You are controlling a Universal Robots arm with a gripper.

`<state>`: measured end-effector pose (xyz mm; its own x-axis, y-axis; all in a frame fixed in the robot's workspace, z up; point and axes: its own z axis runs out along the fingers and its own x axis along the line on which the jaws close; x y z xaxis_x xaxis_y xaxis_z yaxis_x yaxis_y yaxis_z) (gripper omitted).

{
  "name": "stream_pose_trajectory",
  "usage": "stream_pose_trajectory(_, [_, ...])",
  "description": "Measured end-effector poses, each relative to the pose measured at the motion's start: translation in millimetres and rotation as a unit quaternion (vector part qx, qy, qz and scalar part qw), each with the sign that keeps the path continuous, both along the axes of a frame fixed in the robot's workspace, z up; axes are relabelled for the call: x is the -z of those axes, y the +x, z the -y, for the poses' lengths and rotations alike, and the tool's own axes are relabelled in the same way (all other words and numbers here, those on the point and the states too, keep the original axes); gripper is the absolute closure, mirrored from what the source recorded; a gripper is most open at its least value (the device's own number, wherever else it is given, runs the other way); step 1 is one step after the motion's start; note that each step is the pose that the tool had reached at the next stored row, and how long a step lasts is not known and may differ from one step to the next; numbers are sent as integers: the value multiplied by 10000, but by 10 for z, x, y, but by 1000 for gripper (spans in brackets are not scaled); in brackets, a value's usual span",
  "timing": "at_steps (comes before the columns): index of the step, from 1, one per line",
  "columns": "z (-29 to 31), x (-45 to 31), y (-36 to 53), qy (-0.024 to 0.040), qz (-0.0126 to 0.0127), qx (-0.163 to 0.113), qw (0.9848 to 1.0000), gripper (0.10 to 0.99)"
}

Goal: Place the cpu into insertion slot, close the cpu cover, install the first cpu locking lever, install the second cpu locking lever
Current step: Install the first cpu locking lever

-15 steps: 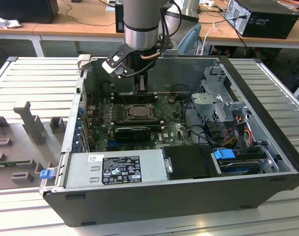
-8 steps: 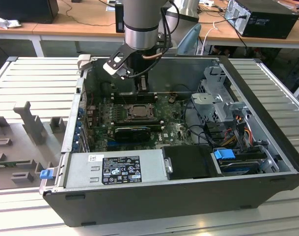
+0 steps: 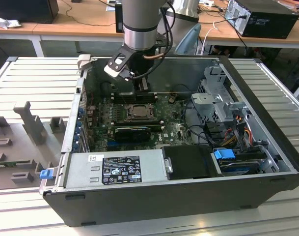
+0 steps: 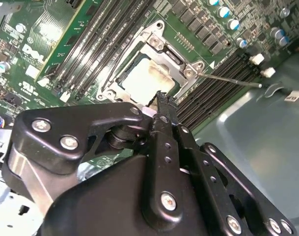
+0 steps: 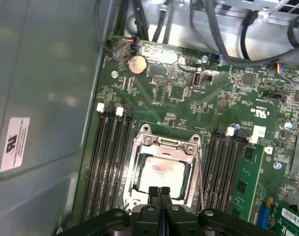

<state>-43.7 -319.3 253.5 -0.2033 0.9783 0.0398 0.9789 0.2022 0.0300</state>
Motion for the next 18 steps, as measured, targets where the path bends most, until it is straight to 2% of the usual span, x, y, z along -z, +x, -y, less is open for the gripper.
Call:
stream_pose_trajectory(2, [0,0,-1,-2,0,-240,9997,980])
stream_pose_trajectory(5, [0,-23,-1,-2,-2,-266,9996,980])
stream_pose_trajectory(10, [0,-138,0,-2,-3,-269,9996,980])
stream_pose_trajectory(13, [0,-152,0,-1,-2,-305,9995,980])
stream_pose_trajectory(17, [0,-153,0,-3,-3,-656,9978,980])
stream_pose_trajectory(18, [0,-153,0,-4,-3,-769,9970,980])
